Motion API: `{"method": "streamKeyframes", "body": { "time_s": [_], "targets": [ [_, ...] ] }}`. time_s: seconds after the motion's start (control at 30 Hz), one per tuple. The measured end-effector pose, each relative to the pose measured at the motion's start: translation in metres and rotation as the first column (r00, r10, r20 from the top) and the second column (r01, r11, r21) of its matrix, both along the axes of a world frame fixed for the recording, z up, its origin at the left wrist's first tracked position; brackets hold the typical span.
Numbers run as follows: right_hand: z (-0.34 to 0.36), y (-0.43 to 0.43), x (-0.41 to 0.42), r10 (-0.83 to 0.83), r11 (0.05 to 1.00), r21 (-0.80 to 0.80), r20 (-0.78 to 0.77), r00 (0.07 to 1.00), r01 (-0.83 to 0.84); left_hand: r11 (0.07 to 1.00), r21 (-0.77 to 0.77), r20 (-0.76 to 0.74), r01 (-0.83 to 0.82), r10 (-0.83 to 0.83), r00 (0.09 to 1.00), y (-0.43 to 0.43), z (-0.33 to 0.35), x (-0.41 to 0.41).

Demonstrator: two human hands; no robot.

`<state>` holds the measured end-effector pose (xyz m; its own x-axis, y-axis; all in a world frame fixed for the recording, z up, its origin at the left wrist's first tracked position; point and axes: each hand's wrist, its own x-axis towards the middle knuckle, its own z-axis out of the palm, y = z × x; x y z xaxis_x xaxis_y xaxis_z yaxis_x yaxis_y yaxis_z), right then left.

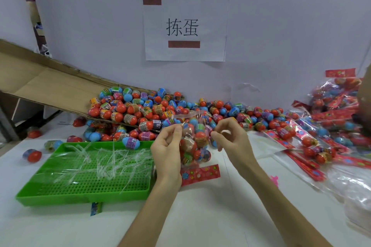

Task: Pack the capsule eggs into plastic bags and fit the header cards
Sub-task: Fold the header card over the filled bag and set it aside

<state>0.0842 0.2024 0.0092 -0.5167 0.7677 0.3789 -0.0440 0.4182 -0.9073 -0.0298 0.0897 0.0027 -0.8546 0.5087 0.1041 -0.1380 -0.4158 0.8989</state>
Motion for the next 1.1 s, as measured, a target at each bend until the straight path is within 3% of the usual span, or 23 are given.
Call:
{"method": "streamKeyframes", "body": {
  "time_s": [0.07,0.17,0.23,0.5,1.1],
  "targets": [
    [0.0,-0.009,-0.001,-0.138,0.959,0.237,-0.102,0.985,0.158,1.0,-0.008,-0.041,0.007,-0.007,0.999,0.001,-0.002,0.002],
    [0.002,-0.023,-0.005,-0.119,0.838,0.506,-0.201,0.972,0.207,0.999,-0.009,-0.179,0.036,-0.037,0.983,0.0,-0.002,0.007],
    [0.003,-0.029,-0.007,-0.117,0.78,0.587,-0.205,0.972,0.217,0.998,-0.024,-0.291,0.053,-0.058,0.955,-0.001,-0.002,0.011],
    [0.004,-0.025,-0.002,-0.171,0.744,0.617,-0.196,0.966,0.257,0.987,-0.049,-0.467,0.156,-0.161,0.87,-0.004,-0.001,0.018],
    [0.001,-0.017,0.001,-0.117,0.716,0.668,-0.173,0.978,0.204,0.989,-0.143,-0.706,0.029,-0.122,0.698,0.002,-0.013,0.016]
  ]
}}
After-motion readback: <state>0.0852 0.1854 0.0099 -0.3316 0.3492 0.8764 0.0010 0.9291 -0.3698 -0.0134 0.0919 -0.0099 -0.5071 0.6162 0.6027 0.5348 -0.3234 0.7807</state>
